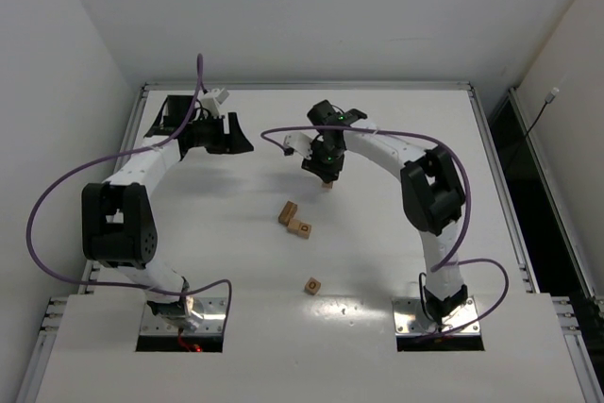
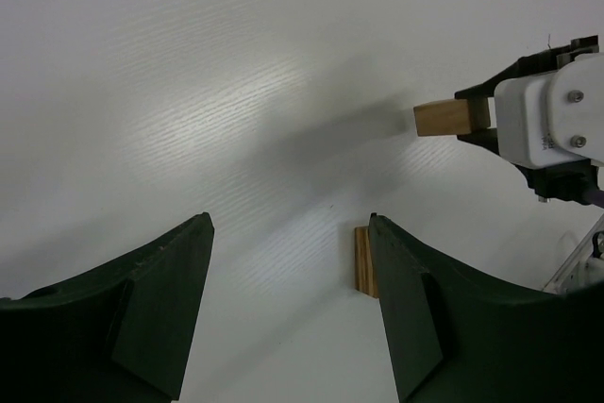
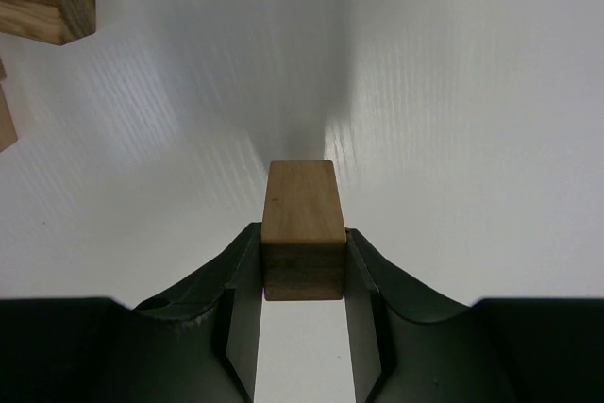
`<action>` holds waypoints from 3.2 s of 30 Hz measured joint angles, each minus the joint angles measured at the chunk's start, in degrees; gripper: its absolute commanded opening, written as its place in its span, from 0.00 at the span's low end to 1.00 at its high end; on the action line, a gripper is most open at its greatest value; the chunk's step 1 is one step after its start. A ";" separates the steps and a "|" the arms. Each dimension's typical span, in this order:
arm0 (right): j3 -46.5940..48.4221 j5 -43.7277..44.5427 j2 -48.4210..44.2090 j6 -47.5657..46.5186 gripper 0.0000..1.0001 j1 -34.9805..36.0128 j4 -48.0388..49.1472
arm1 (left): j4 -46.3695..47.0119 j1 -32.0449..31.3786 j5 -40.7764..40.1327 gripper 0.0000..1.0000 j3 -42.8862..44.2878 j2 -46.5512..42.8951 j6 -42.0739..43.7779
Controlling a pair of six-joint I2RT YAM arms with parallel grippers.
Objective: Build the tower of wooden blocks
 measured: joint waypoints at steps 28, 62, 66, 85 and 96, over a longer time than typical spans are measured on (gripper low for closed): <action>3.30 -4.70 4.52 -6.84 0.10 -0.70 -0.83 | -0.04 0.00 0.26 0.63 0.02 1.90 -0.24; -0.98 -6.16 2.69 -7.43 0.21 0.81 -0.09 | 0.04 0.00 0.44 0.63 0.09 1.90 -0.50; -1.53 -6.21 2.32 -7.43 0.21 0.85 -0.22 | 0.04 0.00 0.44 0.63 0.09 1.90 -0.50; -4.70 -5.95 0.11 -6.67 0.22 3.26 0.15 | 0.04 0.00 0.46 0.63 0.09 1.90 -0.50; -5.44 -5.73 -0.33 -5.03 0.41 3.43 1.25 | 0.04 0.00 0.44 0.63 0.09 1.90 -0.50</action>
